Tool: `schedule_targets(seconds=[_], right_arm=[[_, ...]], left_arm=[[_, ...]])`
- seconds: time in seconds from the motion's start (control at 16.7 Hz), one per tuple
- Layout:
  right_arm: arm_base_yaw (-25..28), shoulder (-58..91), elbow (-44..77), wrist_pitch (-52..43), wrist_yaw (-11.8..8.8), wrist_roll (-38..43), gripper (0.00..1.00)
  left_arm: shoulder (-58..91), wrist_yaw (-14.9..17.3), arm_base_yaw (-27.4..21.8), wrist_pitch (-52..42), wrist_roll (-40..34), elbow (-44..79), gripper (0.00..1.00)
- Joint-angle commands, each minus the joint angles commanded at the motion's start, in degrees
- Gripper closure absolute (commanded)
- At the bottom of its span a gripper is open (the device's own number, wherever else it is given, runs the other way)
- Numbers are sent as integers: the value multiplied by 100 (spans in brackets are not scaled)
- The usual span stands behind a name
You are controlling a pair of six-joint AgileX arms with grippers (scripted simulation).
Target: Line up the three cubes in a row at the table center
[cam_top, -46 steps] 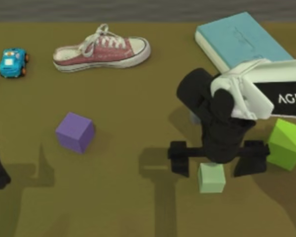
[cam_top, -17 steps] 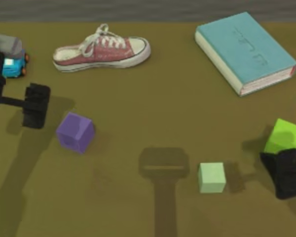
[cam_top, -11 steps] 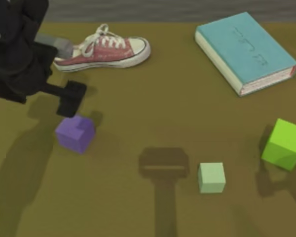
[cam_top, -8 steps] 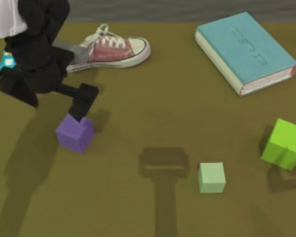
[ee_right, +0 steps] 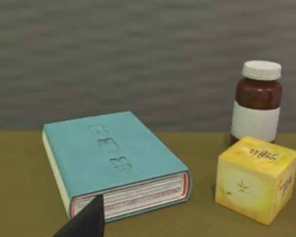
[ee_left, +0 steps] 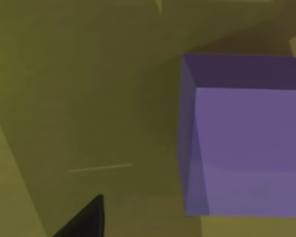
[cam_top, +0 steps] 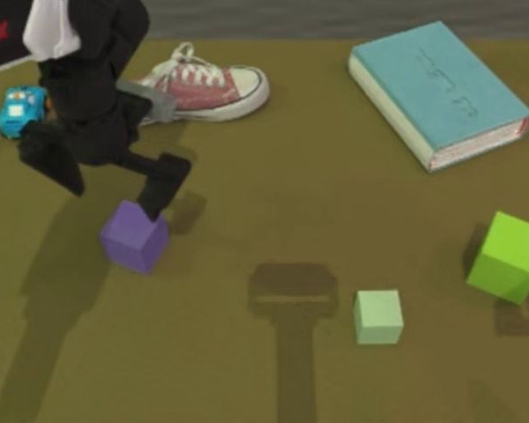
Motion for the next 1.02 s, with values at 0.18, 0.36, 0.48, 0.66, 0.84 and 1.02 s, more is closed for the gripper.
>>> schedule_targets(seconds=[0.18,0.36,0.48,0.66,0.84,1.02], right_arm=[[0,0,0,0,0,0,0],[0,0,0,0,0,0,0],[0,0,0,0,0,0,0],[0,0,0,0,0,0,0],[0,0,0,0,0,0,0],[0,0,0,0,0,0,0]], left_arm=[[25,0,21,105,7,-84,0],[243,2,13,658,17,-414,0],[439,4,13,1171,16,-695,0],[674,6,10,1703,19,-1013,0],[711,6,9,1768,19,-1056,0],[711,6,9,1768,19,-1056,8]])
